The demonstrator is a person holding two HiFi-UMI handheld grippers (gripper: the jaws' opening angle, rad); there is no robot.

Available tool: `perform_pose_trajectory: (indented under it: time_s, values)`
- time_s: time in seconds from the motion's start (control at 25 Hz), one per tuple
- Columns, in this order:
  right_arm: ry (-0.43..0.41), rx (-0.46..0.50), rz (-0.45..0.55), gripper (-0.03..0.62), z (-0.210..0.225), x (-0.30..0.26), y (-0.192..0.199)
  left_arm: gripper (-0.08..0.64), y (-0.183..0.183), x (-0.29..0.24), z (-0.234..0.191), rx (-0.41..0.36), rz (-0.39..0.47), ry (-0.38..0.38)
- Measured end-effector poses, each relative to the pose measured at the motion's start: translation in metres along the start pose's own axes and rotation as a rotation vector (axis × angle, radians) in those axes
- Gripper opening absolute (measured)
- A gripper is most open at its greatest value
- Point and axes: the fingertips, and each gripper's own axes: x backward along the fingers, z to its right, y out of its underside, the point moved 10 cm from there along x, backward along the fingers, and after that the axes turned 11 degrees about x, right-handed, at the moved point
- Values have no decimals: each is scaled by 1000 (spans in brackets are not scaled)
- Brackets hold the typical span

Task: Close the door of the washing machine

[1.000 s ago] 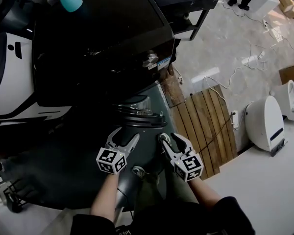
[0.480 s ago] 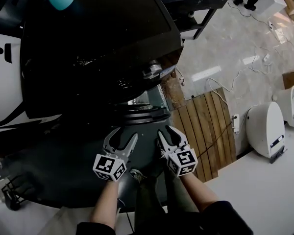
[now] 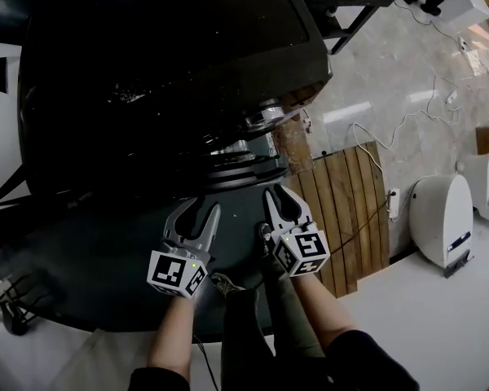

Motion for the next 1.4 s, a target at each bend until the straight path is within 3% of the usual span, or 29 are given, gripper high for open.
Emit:
perform_pose_trajectory:
  time_s: [0.44,0.92,1.4]
  values:
    - [7,45,-6,11,6,-35,-10,15,-10,-11,-16,11,45,-43]
    - [1,43,26,2,16,-66,-22,12,-20,-24,-22,-7,115,-76]
    - [-5,91,27,5,18,-75,-27,12,-23,-25,-24,-92,128,-127]
